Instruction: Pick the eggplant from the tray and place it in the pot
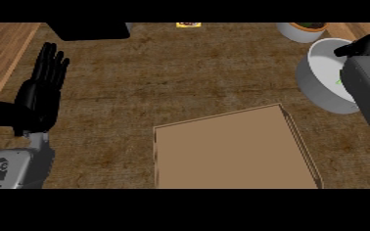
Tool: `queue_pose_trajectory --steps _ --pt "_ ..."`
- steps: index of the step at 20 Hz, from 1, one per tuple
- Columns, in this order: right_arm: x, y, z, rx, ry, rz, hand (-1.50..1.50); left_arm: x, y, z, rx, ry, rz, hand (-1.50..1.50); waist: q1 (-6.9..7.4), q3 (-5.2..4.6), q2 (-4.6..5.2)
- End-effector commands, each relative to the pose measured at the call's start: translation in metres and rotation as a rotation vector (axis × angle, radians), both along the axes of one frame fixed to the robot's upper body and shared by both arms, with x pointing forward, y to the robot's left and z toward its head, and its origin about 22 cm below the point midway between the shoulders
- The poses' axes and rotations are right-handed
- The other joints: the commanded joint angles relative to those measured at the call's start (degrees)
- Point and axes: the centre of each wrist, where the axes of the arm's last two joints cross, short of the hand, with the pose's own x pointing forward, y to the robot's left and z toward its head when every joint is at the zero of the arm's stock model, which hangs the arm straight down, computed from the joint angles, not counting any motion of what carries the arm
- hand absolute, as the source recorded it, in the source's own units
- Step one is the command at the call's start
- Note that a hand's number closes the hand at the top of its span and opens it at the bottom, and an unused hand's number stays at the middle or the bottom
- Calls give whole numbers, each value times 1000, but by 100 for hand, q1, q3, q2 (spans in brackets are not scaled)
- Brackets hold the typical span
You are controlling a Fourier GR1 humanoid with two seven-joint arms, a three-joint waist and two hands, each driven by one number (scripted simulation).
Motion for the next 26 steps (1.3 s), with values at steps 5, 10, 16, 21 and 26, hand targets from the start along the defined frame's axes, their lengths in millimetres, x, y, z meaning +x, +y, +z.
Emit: queue_pose_trajectory --steps 5,10,16,21,26 --pt "-45 -60 -40 65 -79 -152 150 -4 7 13 -3 5 13 0 22 0 7" --pt "-58 -56 -64 289 -122 -148 150 2 -3 -5 7 -11 3 0 23 5 54" --pt "-91 -72 -84 427 -202 -46 -150 -6 -13 -4 -17 -8 -30 0 175 15 98" --pt "-79 -59 -66 325 -338 73 -150 -4 -10 6 2 -29 -44 0 251 7 102" --pt "-86 -60 -54 296 -567 96 -150 6 -13 1 4 -19 -33 0 145 7 98"
